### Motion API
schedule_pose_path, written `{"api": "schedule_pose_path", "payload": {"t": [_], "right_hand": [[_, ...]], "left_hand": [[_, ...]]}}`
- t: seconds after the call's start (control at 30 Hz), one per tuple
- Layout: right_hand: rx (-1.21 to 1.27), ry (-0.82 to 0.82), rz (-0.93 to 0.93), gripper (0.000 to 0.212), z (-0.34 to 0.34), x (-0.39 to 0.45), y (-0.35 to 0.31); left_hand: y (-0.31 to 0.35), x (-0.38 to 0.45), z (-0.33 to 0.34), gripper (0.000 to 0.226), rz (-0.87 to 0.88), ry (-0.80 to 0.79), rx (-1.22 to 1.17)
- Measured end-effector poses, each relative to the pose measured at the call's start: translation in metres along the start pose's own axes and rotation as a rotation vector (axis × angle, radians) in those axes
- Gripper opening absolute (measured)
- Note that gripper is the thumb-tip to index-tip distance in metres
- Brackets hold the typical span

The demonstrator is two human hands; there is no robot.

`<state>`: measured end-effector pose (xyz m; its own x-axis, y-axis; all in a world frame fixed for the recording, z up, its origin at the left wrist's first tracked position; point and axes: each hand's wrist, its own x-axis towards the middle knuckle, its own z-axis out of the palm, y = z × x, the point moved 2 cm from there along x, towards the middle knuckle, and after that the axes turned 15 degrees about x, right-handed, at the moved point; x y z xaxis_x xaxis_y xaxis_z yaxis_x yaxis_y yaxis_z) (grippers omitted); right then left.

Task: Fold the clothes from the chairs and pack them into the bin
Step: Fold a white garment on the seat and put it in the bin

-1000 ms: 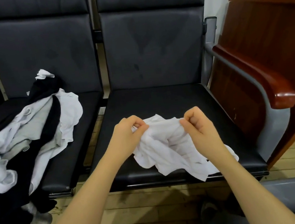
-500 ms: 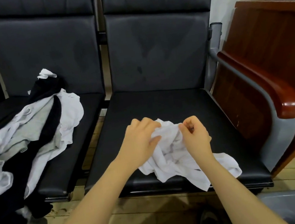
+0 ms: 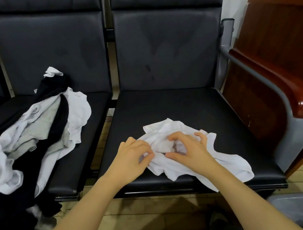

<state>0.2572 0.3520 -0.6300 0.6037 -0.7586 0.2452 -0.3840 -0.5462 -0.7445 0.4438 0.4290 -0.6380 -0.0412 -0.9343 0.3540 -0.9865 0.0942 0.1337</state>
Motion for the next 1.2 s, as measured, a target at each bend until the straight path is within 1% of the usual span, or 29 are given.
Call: {"api": "schedule_pose_path", "payload": {"t": [0.07,0.13,0.17,0.3,0.37,0.43,0.5,0.57,0.63,0.7,0.73,0.8,0.83,0.87,0.97,1.07,1.13,1.17,1.2], "right_hand": [[0.037,0.019,0.035,0.017,0.003,0.005,-0.001],[0.058,0.069,0.025,0.006,0.004,0.007,-0.005],[0.077,0.101,0.018,0.005,0.002,0.008,-0.008],[0.306,0.197,0.04,0.007,-0.021,0.012,-0.03],[0.405,0.277,-0.002,0.007,-0.033,0.013,-0.035],[0.446,0.348,0.018,0.008,-0.042,0.013,-0.031],[0.409,0.388,0.104,0.011,-0.045,0.012,-0.017],[0.354,0.374,0.216,0.014,-0.045,0.012,0.002],[0.305,0.335,0.304,0.014,-0.043,0.009,0.014],[0.287,0.323,0.334,0.013,-0.043,0.006,0.019],[0.292,0.324,0.33,0.012,-0.045,0.005,0.018],[0.323,0.33,0.307,0.011,-0.052,0.003,0.014],[0.345,0.332,0.291,0.011,-0.055,0.001,0.012],[0.366,0.33,0.268,0.011,-0.058,0.0,0.009],[0.362,0.318,0.257,0.009,-0.063,-0.005,0.009],[0.26,0.32,0.334,0.011,-0.064,-0.01,0.025],[0.18,0.294,0.396,0.012,-0.063,-0.015,0.036],[0.154,0.295,0.397,0.012,-0.063,-0.017,0.039],[0.14,0.318,0.358,0.014,-0.064,-0.02,0.039]], "left_hand": [[0.001,-0.001,0.001,0.049,-0.035,0.015,-0.005],[0.002,0.0,0.003,0.052,-0.093,0.041,0.026],[0.004,0.0,0.004,0.051,-0.117,0.059,0.042],[0.016,0.006,-0.001,0.024,-0.176,0.106,0.008],[0.023,0.008,-0.004,0.025,-0.168,0.087,-0.016],[0.028,0.009,-0.007,0.023,-0.152,0.099,-0.089],[0.029,0.011,-0.009,0.019,-0.2,0.097,-0.223],[0.025,0.014,-0.008,0.017,-0.246,0.071,-0.3],[0.022,0.016,-0.007,0.02,-0.183,0.093,-0.227],[0.026,0.018,-0.009,0.031,-0.08,0.149,-0.128],[0.032,0.02,-0.009,0.035,-0.032,0.183,-0.081],[0.051,0.025,-0.008,0.033,0.031,0.235,0.004],[0.064,0.029,-0.006,0.033,0.049,0.243,0.029],[0.075,0.033,-0.003,0.035,0.051,0.218,0.025],[0.094,0.044,0.013,0.032,-0.055,0.085,-0.112],[0.099,0.052,0.029,0.018,-0.119,0.041,-0.18],[0.099,0.056,0.037,0.016,-0.146,0.021,-0.209],[0.099,0.057,0.04,0.016,-0.153,0.022,-0.214],[0.099,0.058,0.042,0.016,-0.16,0.033,-0.212]]}}
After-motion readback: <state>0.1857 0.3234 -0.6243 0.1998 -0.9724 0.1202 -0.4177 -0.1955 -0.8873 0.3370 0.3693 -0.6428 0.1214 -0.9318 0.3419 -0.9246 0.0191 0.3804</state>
